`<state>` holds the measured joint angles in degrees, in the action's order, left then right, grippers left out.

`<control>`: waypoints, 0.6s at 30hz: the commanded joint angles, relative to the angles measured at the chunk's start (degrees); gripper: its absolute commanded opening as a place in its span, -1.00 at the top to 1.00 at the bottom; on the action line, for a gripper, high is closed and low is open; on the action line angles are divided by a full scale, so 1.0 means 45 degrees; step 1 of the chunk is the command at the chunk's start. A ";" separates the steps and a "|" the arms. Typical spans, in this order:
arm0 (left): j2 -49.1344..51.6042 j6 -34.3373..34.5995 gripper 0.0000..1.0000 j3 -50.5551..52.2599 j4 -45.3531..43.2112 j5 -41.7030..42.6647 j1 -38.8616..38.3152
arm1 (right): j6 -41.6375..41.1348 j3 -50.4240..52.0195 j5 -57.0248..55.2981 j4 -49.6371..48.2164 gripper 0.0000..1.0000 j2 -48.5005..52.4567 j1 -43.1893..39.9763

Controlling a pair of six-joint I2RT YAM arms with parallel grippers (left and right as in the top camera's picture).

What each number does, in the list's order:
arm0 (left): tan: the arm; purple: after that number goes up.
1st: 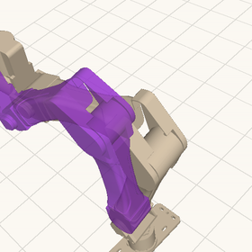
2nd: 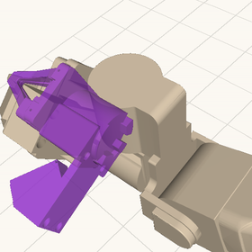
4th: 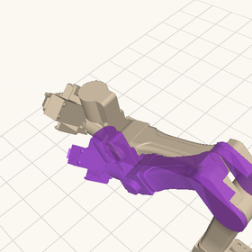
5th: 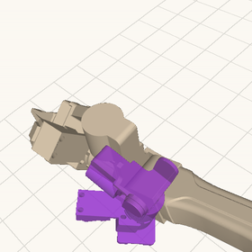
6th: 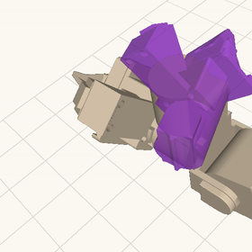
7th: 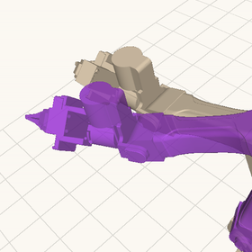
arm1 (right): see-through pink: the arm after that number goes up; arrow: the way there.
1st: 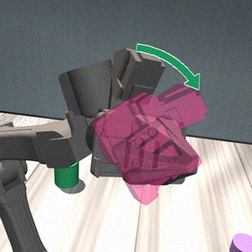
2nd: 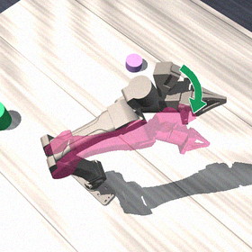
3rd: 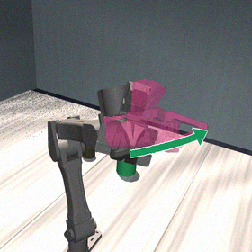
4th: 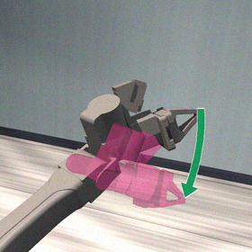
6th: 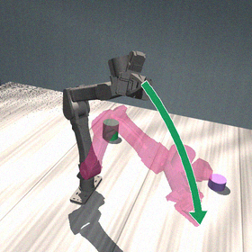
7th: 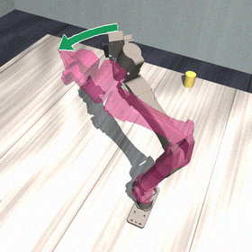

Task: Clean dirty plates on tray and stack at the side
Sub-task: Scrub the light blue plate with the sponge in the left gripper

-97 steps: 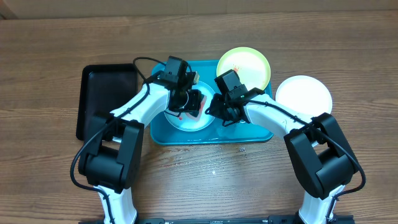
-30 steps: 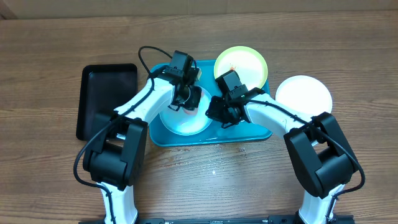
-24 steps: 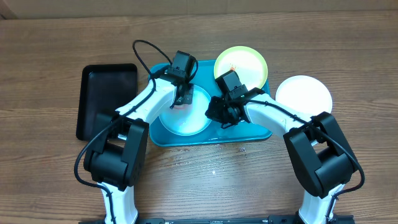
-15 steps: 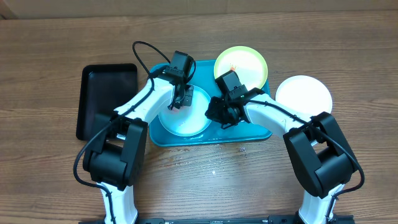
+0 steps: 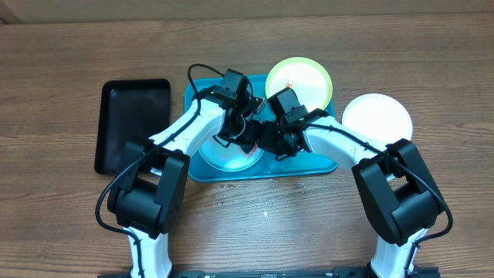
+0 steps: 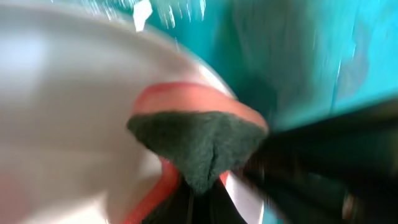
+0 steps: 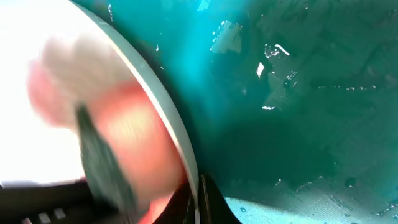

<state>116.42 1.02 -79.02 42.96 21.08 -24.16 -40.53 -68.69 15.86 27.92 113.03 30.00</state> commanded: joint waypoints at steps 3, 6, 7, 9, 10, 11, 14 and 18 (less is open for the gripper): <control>0.0296 -0.1511 0.92 0.0121 0.1520 -0.0520 -0.0359 | 0.0107 -0.0015 0.0170 -0.0180 0.93 0.0267 0.0170; 0.0296 -0.0588 0.92 0.0121 0.1826 -0.3138 -0.0311 | 0.0107 -0.0015 0.0170 -0.0180 0.93 0.0267 0.0170; 0.0296 0.0189 0.92 0.0121 0.1792 -0.4333 -0.0291 | 0.0107 -0.0015 0.0170 -0.0175 0.93 0.0267 0.0170; 0.0296 0.1715 0.92 0.0121 0.1768 -0.6727 -0.0248 | 0.0107 -0.0015 0.0170 -0.0180 0.92 0.0267 0.0170; 0.0296 0.2569 0.92 0.0121 0.1768 -0.7966 -0.0219 | 0.0107 -0.0015 0.0170 -0.0180 0.93 0.0267 0.0170; 0.0296 0.3220 0.92 0.0121 0.1768 -0.8869 -0.0204 | 0.0107 -0.0015 0.0170 -0.0180 0.93 0.0267 0.0170; 0.0296 0.4945 0.92 0.0121 0.1491 -1.1045 -0.0199 | 0.0107 -0.0015 0.0170 -0.0175 0.93 0.0267 0.0170; 0.0296 0.5547 0.92 0.0121 0.0151 -1.1492 -0.0199 | 0.0112 -0.0015 0.0165 -0.0175 0.93 0.0267 0.0170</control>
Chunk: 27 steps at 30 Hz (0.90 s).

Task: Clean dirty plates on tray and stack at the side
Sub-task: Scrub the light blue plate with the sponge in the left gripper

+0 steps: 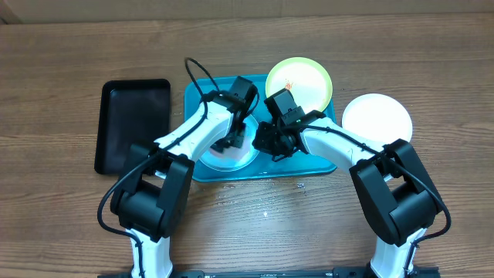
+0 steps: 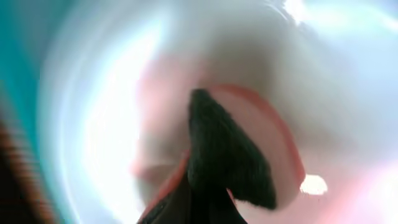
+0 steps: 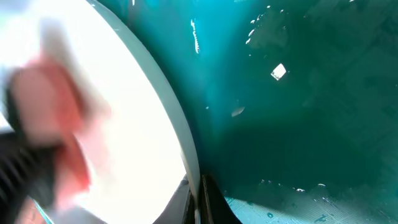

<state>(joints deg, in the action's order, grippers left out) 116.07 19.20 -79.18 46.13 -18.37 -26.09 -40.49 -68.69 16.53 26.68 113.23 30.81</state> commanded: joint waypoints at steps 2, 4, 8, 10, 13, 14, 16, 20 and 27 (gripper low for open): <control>0.0374 0.1501 0.92 0.0155 -0.1394 -0.2477 0.0228 | 0.0102 -0.0015 0.0010 0.0102 0.93 0.0223 -0.0010; 0.0374 0.1496 0.92 0.0155 -0.2171 -0.1928 0.0219 | 0.0102 -0.0015 0.0010 0.0102 0.93 0.0223 -0.0010; 0.0374 0.0563 0.92 0.0155 -0.3235 0.1239 0.0219 | 0.0107 -0.0015 0.0005 0.0107 0.93 0.0223 -0.0010; 0.0374 -0.0665 0.92 0.0155 -0.3410 0.3929 0.0219 | 0.0107 -0.0015 0.0005 0.0107 0.93 0.0223 -0.0010; 0.0374 -0.2846 0.92 0.0155 -0.3133 0.8349 0.0219 | 0.0330 -0.0015 0.0005 0.0102 0.93 0.0223 -0.0010; 0.0374 -0.3429 0.92 0.0155 -0.2871 0.9442 0.0219 | 0.0335 -0.0015 0.0010 0.0102 0.93 0.0223 -0.0010; 0.0374 -0.4104 0.92 0.0155 -0.2186 1.0365 0.0219 | 0.0330 -0.0015 0.0015 0.0092 0.93 0.0223 -0.0010; 0.0374 -0.4328 0.92 0.0155 -0.0719 0.9156 0.0243 | 0.0330 -0.0015 0.0015 0.0087 0.93 0.0223 -0.0010; 0.0374 -0.1394 0.92 0.0155 0.0767 0.1787 0.0364 | 0.0340 -0.0015 0.0005 0.0107 0.93 0.0223 -0.0010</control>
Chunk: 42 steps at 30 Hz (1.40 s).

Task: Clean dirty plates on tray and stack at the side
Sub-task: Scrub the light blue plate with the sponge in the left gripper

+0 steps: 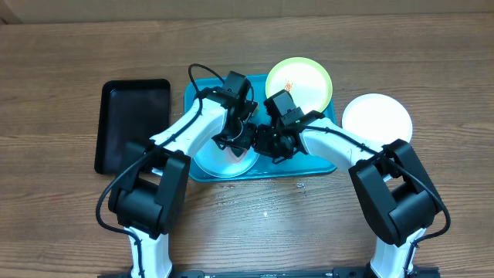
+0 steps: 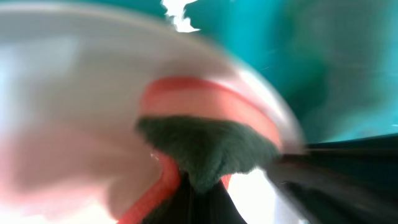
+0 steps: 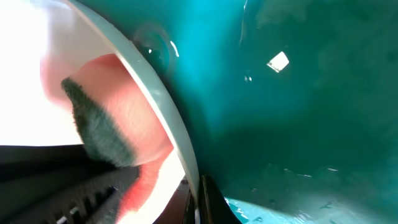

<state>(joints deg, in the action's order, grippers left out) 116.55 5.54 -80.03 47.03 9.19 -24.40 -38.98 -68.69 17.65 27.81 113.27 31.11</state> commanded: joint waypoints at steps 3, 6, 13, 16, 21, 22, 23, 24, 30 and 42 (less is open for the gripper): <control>0.0267 0.3410 0.92 0.0345 0.0588 -0.6985 0.0015 | 0.0005 -0.0015 -0.0248 -0.0146 0.93 0.0214 -0.0078; 0.0267 0.4668 0.92 0.0345 0.0194 -0.8587 0.0015 | 0.0005 -0.0015 -0.0335 -0.0141 0.93 0.0214 -0.0078; 0.0267 0.5081 0.92 0.0345 -0.2414 -0.8908 0.0010 | 0.0000 -0.0015 -0.0379 -0.0155 0.93 0.0214 -0.0078; 0.0267 0.3779 0.92 0.0340 -0.2943 -0.6547 0.0000 | 0.0000 -0.0015 -0.0447 -0.0160 0.93 0.0214 -0.0078; 0.0267 -0.1656 0.92 0.0340 -0.2769 0.2341 0.0024 | 0.0005 -0.0015 -0.0471 -0.0253 0.93 0.0214 -0.0078; 0.0267 -0.2409 0.92 0.0340 -0.2628 0.3648 0.0024 | 0.0019 -0.0015 -0.0471 -0.0248 0.92 0.0214 -0.0078; 0.0267 -0.3002 0.92 0.0340 -0.2526 0.4619 0.0024 | 0.0083 -0.0015 -0.0471 -0.0238 0.93 0.0214 -0.0078; 0.0267 -0.3220 0.92 0.0340 -0.2506 0.4974 0.0024 | 0.0107 -0.0015 -0.0471 -0.0223 0.93 0.0214 -0.0078; 0.0267 -0.0238 0.92 0.0340 -0.3138 0.0350 0.0219 | 0.0097 -0.0015 -0.0466 -0.0204 0.93 0.0214 -0.0087; 0.0267 0.6960 0.92 0.0340 0.0787 -0.7038 0.0777 | 0.0092 -0.0015 -0.0461 -0.0253 0.93 0.0214 -0.0102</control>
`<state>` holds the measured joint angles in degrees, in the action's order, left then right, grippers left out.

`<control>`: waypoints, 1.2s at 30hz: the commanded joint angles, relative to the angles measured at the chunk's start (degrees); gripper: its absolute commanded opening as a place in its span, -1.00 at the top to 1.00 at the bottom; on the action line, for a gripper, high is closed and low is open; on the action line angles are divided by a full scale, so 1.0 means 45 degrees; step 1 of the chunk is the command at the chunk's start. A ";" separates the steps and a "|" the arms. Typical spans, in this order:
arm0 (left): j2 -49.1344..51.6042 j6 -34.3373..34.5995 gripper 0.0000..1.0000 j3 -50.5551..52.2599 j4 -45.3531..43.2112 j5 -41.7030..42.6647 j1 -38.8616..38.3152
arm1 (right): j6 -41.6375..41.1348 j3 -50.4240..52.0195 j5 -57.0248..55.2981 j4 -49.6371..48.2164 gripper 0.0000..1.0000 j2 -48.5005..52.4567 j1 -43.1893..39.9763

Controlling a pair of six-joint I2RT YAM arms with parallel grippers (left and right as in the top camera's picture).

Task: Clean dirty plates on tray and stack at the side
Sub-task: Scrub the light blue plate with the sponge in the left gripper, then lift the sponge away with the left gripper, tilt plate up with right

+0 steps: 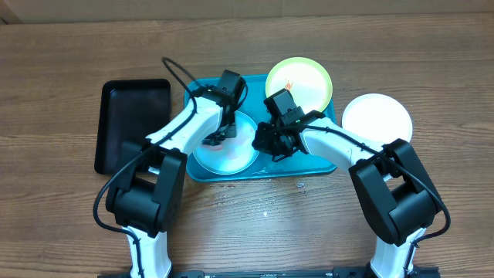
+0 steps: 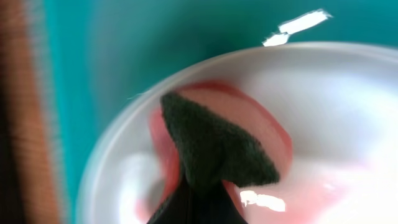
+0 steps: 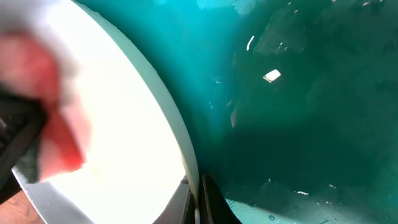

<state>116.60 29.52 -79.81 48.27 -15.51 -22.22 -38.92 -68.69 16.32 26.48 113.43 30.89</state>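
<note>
A pale blue plate (image 1: 228, 150) lies on the teal tray (image 1: 316, 162). My left gripper (image 1: 212, 139) is shut on a red sponge with a dark green scrub face (image 2: 214, 146), pressed on the plate's left part. My right gripper (image 1: 261, 144) is shut on the plate's right rim (image 3: 180, 149), one finger inside and one outside. A yellow-green plate (image 1: 299, 81) with red marks rests at the tray's back right. A white plate (image 1: 377, 117) sits on the table to the right of the tray.
A black tray (image 1: 133, 123) lies on the wooden table left of the teal tray. Water drops glisten on the teal tray floor (image 3: 292, 93) and on the table in front of it (image 1: 266, 208).
My left gripper with the sponge has moved from the plate's right side, close to the right gripper, to the plate's left side. The right gripper still clamps the rim.
The sponge was at the plate's right edge beside the right gripper, then further in over the plate, then back by the right rim, and now on the left part. My right gripper has kept the rim clamped throughout.
</note>
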 commanded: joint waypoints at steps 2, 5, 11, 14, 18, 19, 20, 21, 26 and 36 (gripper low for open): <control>0.0257 0.0627 0.92 0.0291 0.0787 0.0121 0.0262 | 0.0078 -0.0015 -0.0165 0.0015 0.93 0.0180 -0.0053; 0.0257 -0.2433 0.92 0.0291 0.0947 0.5071 0.0253 | 0.0078 -0.0015 -0.0121 0.0000 0.93 0.0180 -0.0053; 0.0257 -0.6815 0.92 0.0291 0.0724 1.2293 0.0253 | 0.0078 -0.0015 -0.0121 0.0000 0.92 0.0180 -0.0053; 0.0257 -0.6659 0.92 0.0291 -0.0039 1.2099 0.0257 | 0.0078 -0.0015 -0.0117 0.0005 0.93 0.0180 -0.0053; 0.0257 -0.4221 0.92 0.0291 -0.1778 0.9437 0.0277 | 0.0078 -0.0015 -0.0117 0.0000 0.93 0.0180 -0.0053; 0.0257 -0.3526 0.92 0.0291 -0.2244 0.8374 0.0277 | 0.0083 -0.0015 -0.0121 0.0005 0.93 0.0180 -0.0053; 0.0257 -0.2973 0.92 0.0291 -0.2623 0.7451 0.0277 | 0.0078 -0.0015 -0.0117 0.0005 0.93 0.0180 -0.0053; 0.0257 -0.2380 0.92 0.0291 -0.3036 0.6407 0.0277 | 0.0083 -0.0015 -0.0117 0.0010 0.93 0.0180 -0.0053; 0.0257 -0.1098 0.92 0.0160 -0.3852 0.1894 0.0306 | 0.0083 -0.0015 -0.0126 0.0083 0.93 0.0180 -0.0053; 0.0253 -0.0695 0.92 -0.4221 0.1899 0.1360 0.1214 | 0.0087 -0.0015 -0.0175 0.0141 0.93 0.0180 -0.0053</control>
<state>117.80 24.56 -90.89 52.49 -7.33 -18.85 -38.83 -68.73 15.99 26.50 113.43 30.46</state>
